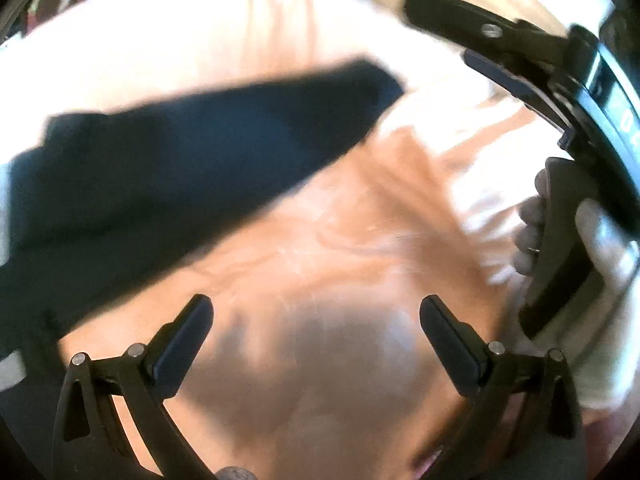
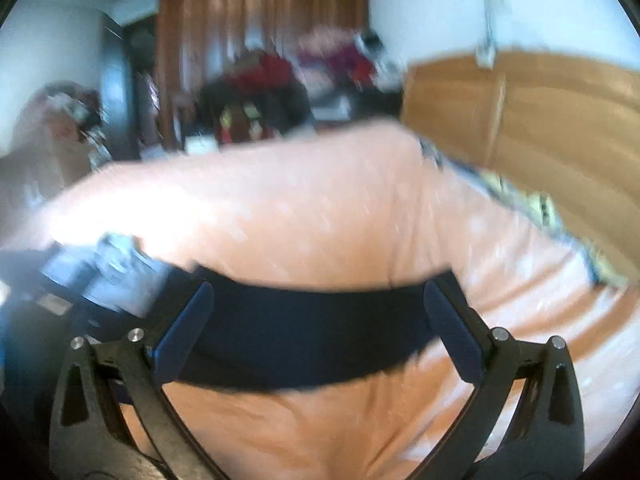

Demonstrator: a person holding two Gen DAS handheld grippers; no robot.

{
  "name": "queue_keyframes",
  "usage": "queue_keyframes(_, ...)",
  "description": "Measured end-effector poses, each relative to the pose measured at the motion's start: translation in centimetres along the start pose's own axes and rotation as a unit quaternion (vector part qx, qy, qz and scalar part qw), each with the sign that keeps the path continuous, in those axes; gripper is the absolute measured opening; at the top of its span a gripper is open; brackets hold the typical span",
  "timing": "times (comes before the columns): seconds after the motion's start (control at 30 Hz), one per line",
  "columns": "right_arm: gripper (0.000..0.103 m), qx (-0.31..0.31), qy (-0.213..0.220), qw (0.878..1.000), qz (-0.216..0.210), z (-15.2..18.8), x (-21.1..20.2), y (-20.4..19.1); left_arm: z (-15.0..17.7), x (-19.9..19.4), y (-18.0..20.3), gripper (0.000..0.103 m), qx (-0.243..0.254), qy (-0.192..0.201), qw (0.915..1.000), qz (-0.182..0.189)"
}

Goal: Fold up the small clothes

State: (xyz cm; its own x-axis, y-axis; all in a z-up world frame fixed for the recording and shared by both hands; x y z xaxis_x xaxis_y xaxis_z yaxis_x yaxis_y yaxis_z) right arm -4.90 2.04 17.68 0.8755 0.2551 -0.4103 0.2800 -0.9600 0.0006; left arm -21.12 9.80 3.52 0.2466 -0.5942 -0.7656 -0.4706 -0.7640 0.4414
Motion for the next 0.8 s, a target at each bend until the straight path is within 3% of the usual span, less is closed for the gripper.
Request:
queue_keyframes(0.13, 0.103, 0.008, 0.051, 0.997, -0.056, -3.0, -5.8, -3.9, 1.0, -7.2, 2.2, 0.103, -0.009, 0.054, 0.9969, 0.057)
queue_keyframes(0.33, 0.103, 0.015, 0.033, 0.997, -0.072, -1.7, -9.9, -8.2, 4.2, -17.9, 4.3, 0.103, -0.018, 0.125, 0.986, 0.109)
queue_keyframes(0.57, 0.103, -0.005, 0.001, 0.995, -0.103, -0.5, -13.7, -12.3, 10.0, -24.0, 4.7, 0.103, -0.056, 0.107, 0.9745, 0.19)
queue_keyframes(0.67, 0.103, 0.002, -0.013, 0.988, -0.152, 0.5, -14.5, -14.9, 11.2, -27.2, 4.1, 0.103, -0.036, 0.13, 0.9738, 0.183)
queue_keyframes(0.8, 0.103, 0.007, -0.037, 0.984, -0.175, 2.5, -14.0, -17.5, 11.6, -30.6, 0.8, 0.103, -0.04, 0.159, 0.9733, 0.161)
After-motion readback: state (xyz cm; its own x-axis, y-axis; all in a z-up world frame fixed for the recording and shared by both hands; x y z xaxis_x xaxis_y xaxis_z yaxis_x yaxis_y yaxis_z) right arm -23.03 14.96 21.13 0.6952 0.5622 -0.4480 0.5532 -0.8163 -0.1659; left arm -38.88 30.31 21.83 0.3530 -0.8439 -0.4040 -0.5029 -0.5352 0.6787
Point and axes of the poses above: each gripper's, at about its wrist camera, not at the fingertips, and x roughly the way its jaws point, y to its right, z to its underside, the point moved 9 cm from there along x, roughly the way its jaws point, and after that the axes turned 1 degree about y, right-handed, at the moved point
